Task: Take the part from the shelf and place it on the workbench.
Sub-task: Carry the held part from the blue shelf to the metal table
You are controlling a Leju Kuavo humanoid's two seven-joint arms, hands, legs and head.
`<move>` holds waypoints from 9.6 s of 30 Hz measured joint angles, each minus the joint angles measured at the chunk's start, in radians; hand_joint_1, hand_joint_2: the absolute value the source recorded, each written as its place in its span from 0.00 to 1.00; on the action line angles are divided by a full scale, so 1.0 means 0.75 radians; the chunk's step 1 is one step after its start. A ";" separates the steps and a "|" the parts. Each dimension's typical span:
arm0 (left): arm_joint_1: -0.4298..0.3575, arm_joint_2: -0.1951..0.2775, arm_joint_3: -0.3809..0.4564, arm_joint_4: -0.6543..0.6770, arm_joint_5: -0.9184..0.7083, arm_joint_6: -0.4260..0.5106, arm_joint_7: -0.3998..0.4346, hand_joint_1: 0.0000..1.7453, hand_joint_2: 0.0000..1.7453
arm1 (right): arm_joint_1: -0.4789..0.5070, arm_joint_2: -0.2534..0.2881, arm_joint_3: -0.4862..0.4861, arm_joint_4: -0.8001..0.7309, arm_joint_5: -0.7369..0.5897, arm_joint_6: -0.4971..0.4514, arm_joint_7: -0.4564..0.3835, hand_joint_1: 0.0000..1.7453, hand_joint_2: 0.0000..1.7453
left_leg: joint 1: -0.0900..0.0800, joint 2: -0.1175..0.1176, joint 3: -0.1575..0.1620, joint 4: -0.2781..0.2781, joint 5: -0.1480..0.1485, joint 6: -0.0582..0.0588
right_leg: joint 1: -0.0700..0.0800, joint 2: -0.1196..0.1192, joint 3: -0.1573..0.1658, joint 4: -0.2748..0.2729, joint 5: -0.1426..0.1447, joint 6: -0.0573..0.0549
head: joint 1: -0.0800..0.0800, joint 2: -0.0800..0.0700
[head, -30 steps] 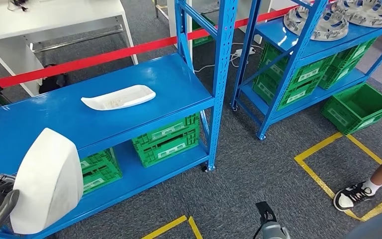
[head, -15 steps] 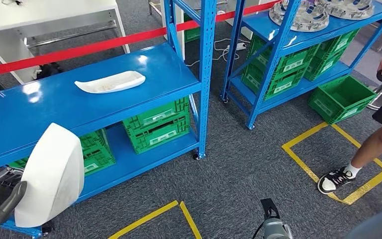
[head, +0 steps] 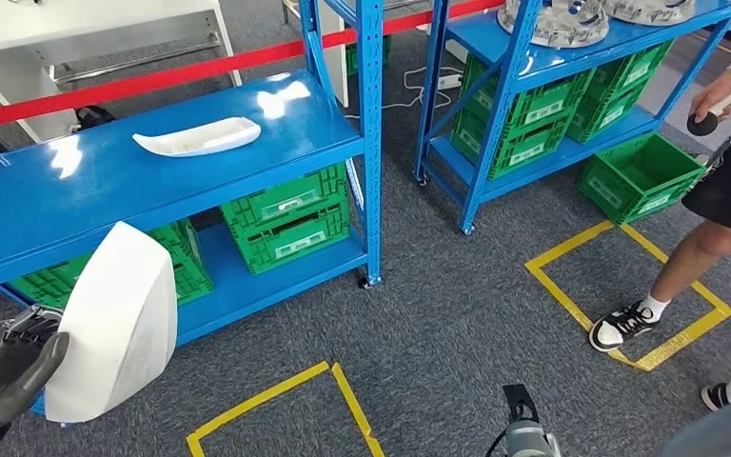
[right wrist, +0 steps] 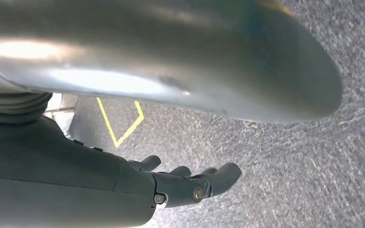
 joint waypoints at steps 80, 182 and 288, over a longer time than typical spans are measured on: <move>-0.013 0.005 0.049 0.117 -0.050 -0.068 -0.071 1.00 1.00 | -0.003 0.003 -0.052 0.001 0.006 0.037 -0.036 0.00 0.00 | 0.011 0.011 -0.275 0.036 0.223 -0.008 | 0.006 0.007 0.215 0.003 -0.235 0.012 | 0.051 0.000; 0.331 0.350 0.361 -0.234 0.078 -0.047 -0.093 1.00 1.00 | 0.029 0.027 0.057 0.002 0.167 0.228 -0.230 0.00 0.00 | 0.048 0.031 -0.279 0.205 0.090 -0.075 | -0.001 -0.097 0.169 0.000 -0.185 -0.018 | 0.027 0.000; -0.087 0.508 0.389 -0.132 -0.014 0.094 -0.115 1.00 1.00 | 0.032 0.030 -0.019 0.008 0.117 0.170 -0.182 0.00 0.00 | 0.037 -0.078 -0.178 0.013 0.154 0.009 | 0.018 0.009 -0.023 0.324 -0.264 0.021 | 0.036 0.000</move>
